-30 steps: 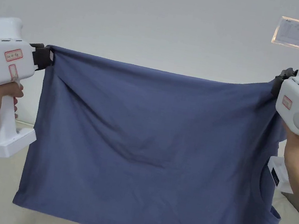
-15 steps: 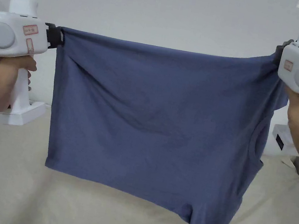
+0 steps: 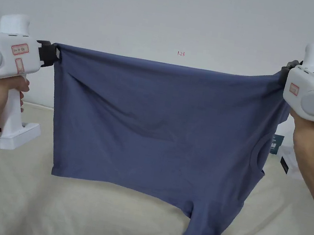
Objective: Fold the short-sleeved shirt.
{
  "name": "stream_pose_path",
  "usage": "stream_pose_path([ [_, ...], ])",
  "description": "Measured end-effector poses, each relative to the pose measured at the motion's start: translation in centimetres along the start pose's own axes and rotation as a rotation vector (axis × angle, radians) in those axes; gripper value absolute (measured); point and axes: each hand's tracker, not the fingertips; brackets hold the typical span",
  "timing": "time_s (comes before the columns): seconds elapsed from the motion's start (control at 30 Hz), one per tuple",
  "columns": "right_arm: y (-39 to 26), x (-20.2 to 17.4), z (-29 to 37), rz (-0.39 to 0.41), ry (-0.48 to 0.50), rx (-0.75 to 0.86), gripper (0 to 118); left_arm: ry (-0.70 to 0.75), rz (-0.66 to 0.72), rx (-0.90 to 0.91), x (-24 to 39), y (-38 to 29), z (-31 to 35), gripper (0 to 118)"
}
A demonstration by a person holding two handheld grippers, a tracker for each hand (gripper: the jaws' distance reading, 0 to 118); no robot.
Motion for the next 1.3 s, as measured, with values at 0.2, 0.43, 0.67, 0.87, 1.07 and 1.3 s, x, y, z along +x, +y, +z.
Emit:
stream_pose_path([
  [0.2, -6.3, -0.3, 5.8, -0.016, 0.042, -0.004, 3, -0.052, 0.123, -0.011, -1.3, -5.7, 4.1, 7],
  [0.43, -18.2, 0.4, 15.7, -0.041, 0.15, -0.099, 3, -0.09, 0.114, -0.046, -1.3, -17.2, 13.8, 7],
  [0.67, -29.2, -1.8, 30.6, -0.257, 0.098, -0.237, 3, 0.035, 0.115, -0.137, -2.3, -31.1, 26.0, 7],
  [0.87, -37.3, -4.0, 36.0, -0.245, 0.11, -0.447, 3, 0.146, 0.181, -0.276, -2.7, -40.2, 32.5, 7],
  [1.07, -41.9, -5.6, 37.7, -0.203, 0.08, -0.558, 3, 0.211, 0.142, -0.358, -4.1, -45.6, 33.2, 7],
  [1.3, -41.2, -6.0, 39.8, -0.132, -0.068, -0.545, 110, 0.302, 0.138, -0.39, -2.7, -45.9, 34.7, 118],
])
